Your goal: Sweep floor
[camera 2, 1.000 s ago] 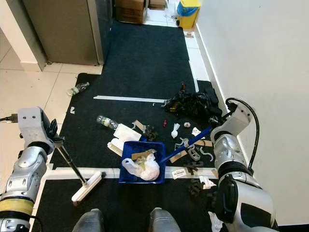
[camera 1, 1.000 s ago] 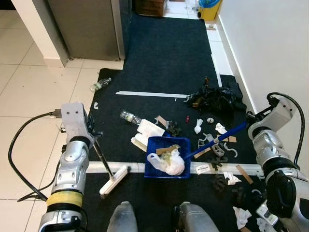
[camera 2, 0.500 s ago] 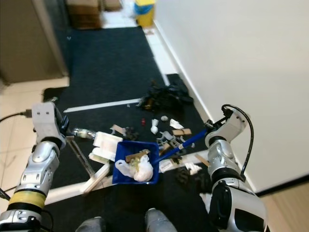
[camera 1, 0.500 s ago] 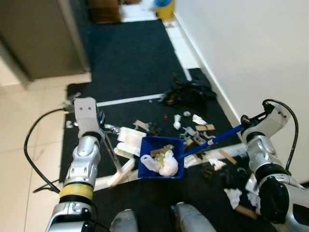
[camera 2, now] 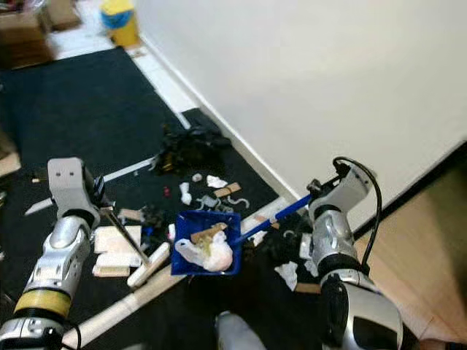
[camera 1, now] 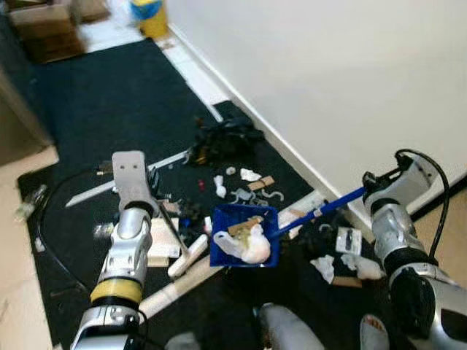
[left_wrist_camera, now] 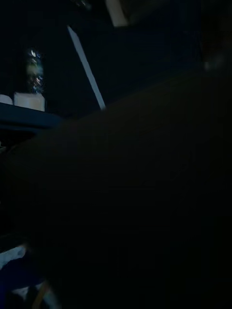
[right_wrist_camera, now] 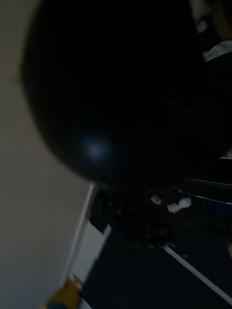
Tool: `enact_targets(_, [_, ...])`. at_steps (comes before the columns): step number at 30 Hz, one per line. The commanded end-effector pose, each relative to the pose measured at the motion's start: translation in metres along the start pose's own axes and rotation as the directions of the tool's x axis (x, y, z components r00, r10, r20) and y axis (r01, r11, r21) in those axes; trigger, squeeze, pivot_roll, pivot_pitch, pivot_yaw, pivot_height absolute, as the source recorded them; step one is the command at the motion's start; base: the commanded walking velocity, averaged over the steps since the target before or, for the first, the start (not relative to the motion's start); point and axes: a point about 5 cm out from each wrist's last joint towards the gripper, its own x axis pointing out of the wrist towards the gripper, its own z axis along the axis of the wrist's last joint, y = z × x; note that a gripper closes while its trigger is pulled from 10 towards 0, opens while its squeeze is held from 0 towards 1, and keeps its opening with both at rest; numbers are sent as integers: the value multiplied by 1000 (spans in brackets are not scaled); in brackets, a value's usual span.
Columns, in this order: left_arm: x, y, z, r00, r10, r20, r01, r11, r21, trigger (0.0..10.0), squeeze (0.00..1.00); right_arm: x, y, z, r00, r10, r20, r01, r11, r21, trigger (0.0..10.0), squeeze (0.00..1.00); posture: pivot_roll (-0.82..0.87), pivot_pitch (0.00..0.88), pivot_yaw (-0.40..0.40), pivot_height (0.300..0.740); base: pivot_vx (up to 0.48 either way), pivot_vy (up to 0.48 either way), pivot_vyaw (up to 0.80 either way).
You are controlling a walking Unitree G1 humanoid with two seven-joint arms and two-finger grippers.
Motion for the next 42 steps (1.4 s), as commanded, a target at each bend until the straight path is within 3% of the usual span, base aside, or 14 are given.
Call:
enact_targets(1, [2, -6, 7, 999, -13, 45, 13, 1000, 5, 10000, 0, 2, -1, 11, 999, -5, 44, 5, 1000, 9, 10000, 0, 88, 0, -44, 740, 0, 0, -800])
enact_targets(10, [3, -5, 6, 999, -15, 51, 15, 1000, 4, 10000, 0, 2, -12, 17, 995, -82, 59, 81, 996, 31, 10000, 0, 89, 0, -41, 740, 0, 0, -800])
enact_targets(27, [2, -11, 7, 996, -52, 76, 50, 998, 35, 10000, 0, -1, -22, 18, 989, -124, 74, 123, 992, 22, 10000, 0, 76, 6, -38, 740, 0, 0, -800])
enact_targets(42, [2, -18, 6, 992, -92, 85, 89, 996, 29, 10000, 0, -7, -41, 19, 978, -189, 90, 188, 982, 14, 10000, 0, 59, 7, -32, 740, 0, 0, -800])
